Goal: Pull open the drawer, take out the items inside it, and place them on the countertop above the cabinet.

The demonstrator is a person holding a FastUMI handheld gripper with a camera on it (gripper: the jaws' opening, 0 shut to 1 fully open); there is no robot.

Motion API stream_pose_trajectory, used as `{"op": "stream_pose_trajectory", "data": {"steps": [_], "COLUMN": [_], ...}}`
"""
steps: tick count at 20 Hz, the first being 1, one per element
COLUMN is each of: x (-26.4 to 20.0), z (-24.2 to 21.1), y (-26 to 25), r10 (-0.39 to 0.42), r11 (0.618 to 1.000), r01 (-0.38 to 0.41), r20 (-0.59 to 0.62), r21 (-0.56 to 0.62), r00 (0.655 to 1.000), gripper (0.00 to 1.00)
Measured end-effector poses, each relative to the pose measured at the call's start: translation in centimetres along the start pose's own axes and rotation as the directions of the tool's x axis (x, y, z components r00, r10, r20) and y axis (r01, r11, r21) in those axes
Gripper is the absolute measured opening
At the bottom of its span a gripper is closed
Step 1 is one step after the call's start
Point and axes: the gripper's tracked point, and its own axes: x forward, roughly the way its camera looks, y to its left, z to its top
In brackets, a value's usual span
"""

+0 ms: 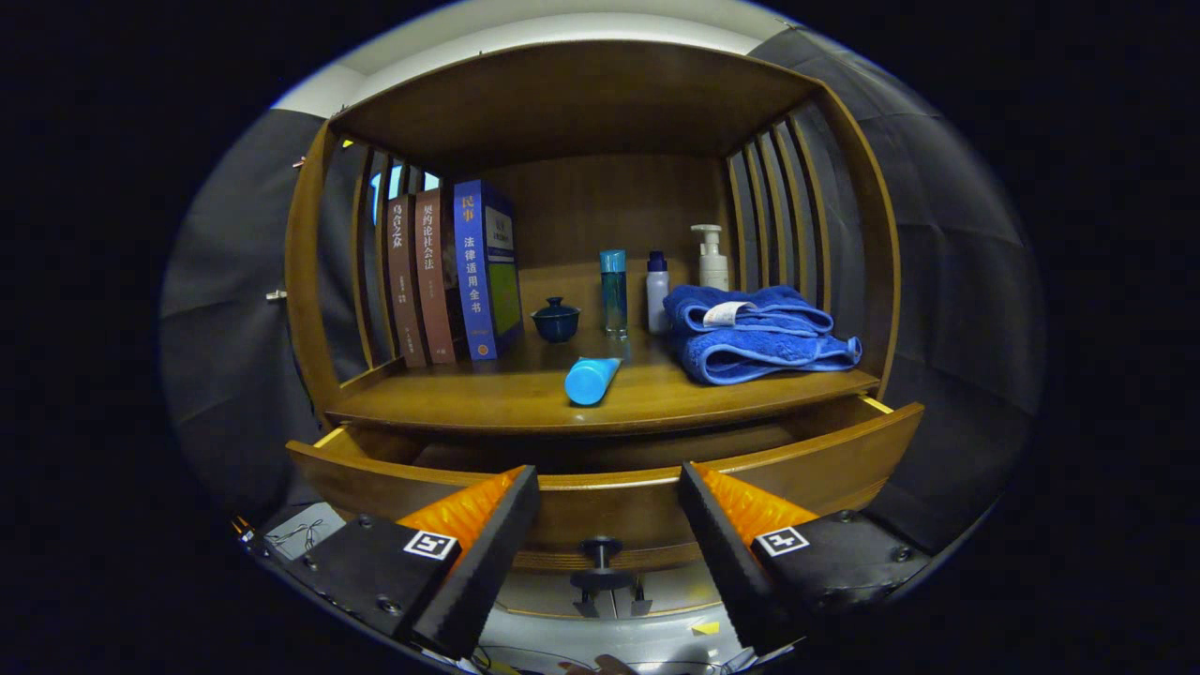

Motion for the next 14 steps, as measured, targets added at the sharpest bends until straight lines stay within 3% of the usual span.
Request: {"op": "stream_pose_trajectory", "data": {"steps": [8, 14], "x": [3.6, 3.9], "z": [0.8, 0.8], "y": [0.2, 0.4], "r10": [-0.006, -0.015], "r11": [1.000, 1.000], "r01": [0.006, 0.015], "r20": [-0.008, 0.001], "r21": [0.000, -0.005], "r00": [1.000, 1.000], "gripper": [1.00, 1.00]}}
